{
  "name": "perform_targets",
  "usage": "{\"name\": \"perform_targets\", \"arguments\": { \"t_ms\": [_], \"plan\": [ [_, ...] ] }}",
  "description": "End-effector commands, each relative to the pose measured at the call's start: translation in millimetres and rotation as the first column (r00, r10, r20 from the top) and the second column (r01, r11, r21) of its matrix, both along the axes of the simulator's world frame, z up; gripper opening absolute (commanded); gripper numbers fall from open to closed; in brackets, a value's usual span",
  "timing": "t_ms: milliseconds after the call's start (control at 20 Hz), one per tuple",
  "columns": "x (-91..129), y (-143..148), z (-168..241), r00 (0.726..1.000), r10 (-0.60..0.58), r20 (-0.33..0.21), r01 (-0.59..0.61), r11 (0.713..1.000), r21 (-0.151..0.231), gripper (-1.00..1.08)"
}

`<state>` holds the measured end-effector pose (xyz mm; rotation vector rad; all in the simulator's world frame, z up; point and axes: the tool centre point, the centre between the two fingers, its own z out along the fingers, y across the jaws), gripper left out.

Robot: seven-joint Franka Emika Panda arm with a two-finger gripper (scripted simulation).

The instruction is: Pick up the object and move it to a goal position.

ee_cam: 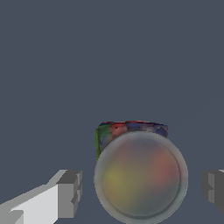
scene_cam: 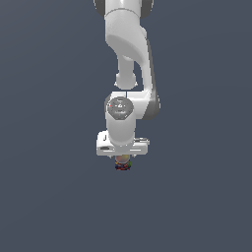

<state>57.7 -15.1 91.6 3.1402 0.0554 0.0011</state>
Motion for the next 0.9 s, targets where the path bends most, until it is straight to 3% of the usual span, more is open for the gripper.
{"name": "perform_targets", "arguments": {
  "t_ms": [0,450,500,850],
  "plan": [
    [-1,0,-14,1.0,0.0,-0.001,0.0,1.0,0.001,1.0],
    [1,0,-34,1.0,0.0,-0.001,0.0,1.0,0.001,1.0],
    [1,0,-34,1.0,0.0,-0.001,0.0,1.0,0.001,-1.0],
    [1,0,-34,1.0,0.0,-0.001,0.0,1.0,0.001,-1.0]
  ]
}}
